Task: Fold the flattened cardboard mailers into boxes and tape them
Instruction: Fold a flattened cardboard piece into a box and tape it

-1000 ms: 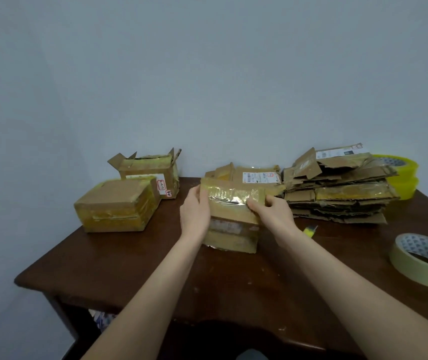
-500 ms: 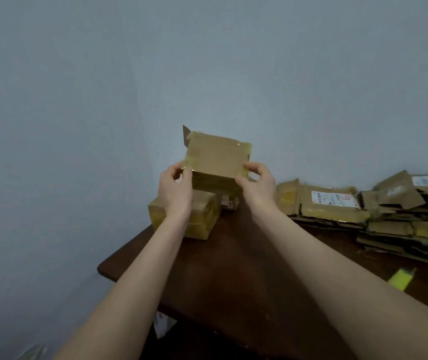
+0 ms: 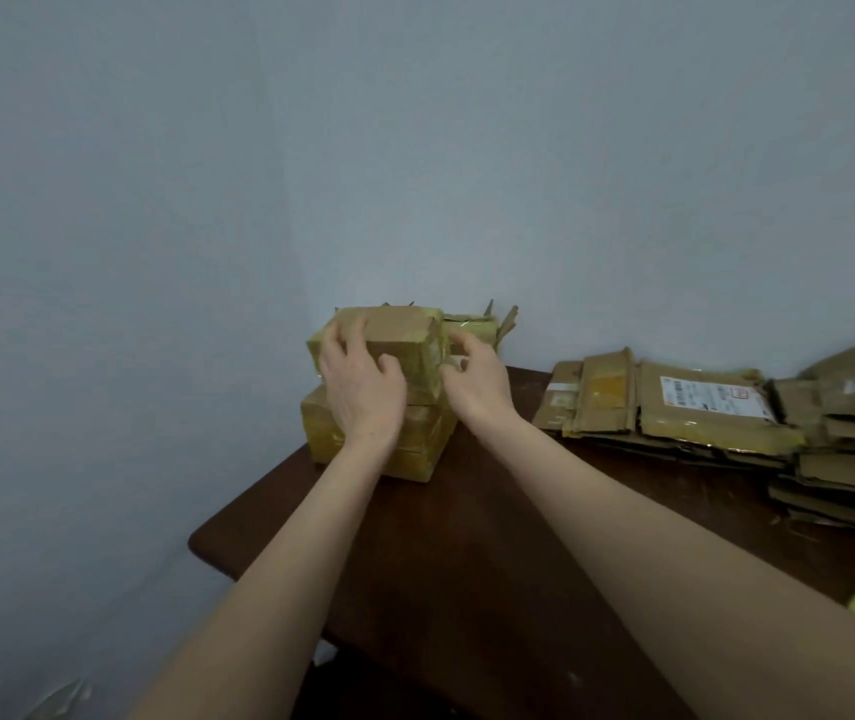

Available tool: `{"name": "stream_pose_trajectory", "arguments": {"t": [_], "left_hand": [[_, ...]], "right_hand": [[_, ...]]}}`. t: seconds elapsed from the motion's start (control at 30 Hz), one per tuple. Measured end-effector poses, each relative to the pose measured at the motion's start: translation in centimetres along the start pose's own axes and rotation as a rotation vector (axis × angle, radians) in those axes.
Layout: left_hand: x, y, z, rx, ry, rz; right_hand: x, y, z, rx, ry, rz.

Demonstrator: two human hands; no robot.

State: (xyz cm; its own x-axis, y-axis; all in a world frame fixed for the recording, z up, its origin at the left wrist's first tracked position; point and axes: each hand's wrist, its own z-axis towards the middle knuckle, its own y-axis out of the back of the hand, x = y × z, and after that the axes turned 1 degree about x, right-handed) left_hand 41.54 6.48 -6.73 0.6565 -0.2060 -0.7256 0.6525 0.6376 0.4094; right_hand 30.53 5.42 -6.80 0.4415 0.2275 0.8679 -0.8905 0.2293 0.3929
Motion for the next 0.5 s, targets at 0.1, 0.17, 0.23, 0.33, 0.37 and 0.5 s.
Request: {"name": "stream_pose_trajectory", "arguments": {"t": [0.1,0.17,0.23,0.33,0.37,0.5], "left_hand": [[-4.1,-2.9,-2.4,0.022,-0.258,-0.041],[-6.0,-6.0,-3.9,0.198,-0.287,-0.036],[-6.9,-9.9,-5.4,0.425,-0.234,-0.008],[-7.1,-15.2,-6.7,0.662,-0.090,-0.010],[-7.1,-16.6,-6.7,0.704,-0.031,-0.024],[-7.1,-20.9,-5.5,0.811,0.186,-0.050]], "right_hand": [[-2.9,3.6,0.2,-0.126,-0.083,-0.134],[-5.1,6.8,0.2,-0.198,-0.157,-0.239],[-7.4,10.5,0.0,-0.263,-0.242,-0.322],[-10.6,16.4,-0.3,-0.349,-0.359,-0.426],[-11.7,18.2,-0.3,-0.368,-0.397,-0.464],[-15.0,22.5,-0.7,-0.306,-0.545,-0.506]]}}
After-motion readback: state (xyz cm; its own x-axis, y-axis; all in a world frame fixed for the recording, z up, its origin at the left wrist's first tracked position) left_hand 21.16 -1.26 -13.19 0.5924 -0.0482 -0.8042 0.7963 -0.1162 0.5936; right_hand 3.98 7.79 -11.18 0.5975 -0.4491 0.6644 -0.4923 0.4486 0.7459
